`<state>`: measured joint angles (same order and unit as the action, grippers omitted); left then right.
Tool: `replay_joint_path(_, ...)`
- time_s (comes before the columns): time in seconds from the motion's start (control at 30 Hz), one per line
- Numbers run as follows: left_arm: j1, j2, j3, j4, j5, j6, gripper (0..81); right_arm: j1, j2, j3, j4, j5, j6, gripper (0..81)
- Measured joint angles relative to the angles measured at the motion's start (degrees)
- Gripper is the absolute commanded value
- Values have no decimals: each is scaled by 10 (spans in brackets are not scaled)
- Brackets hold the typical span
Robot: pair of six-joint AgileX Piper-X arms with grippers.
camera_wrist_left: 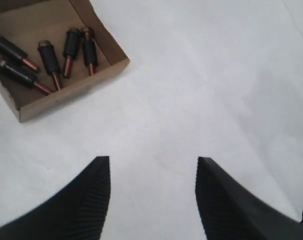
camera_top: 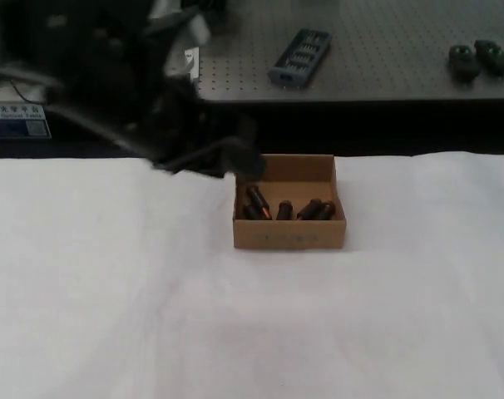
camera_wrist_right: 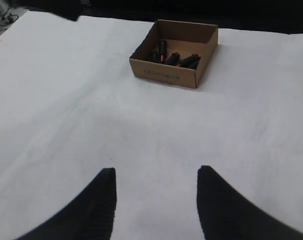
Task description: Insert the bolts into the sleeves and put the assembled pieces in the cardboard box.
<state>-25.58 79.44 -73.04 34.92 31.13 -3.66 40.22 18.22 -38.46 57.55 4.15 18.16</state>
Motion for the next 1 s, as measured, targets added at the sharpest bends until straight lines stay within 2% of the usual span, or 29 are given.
replay_joint_path(0.23,0,-244,260,-85,-5,-36,380,0,-18,117,-100,14,41,376)
replay_joint_path(0.27,0,-252,260,-85,-5,-36,380,0,-19,130,-110,23,41,376)
replay_joint_path(0.43,0,-420,433,-179,-14,-113,380,0,-19,191,-159,69,43,376)
replay_joint_path(0.47,0,-447,503,-226,-18,-139,380,0,-19,204,-169,76,47,376)
replay_joint_path(0.5,0,-470,510,-226,-18,-141,380,0,-19,218,-180,83,54,376)
replay_joint_path(0.73,0,-549,719,-393,-43,-240,380,0,-19,287,-230,117,97,376)
replay_joint_path(0.87,0,-549,737,-394,-79,-268,380,0,-19,350,-275,124,124,376)
replay_joint_path(1.0,0,-549,737,-372,-118,-247,380,0,-19,377,-298,128,127,376)
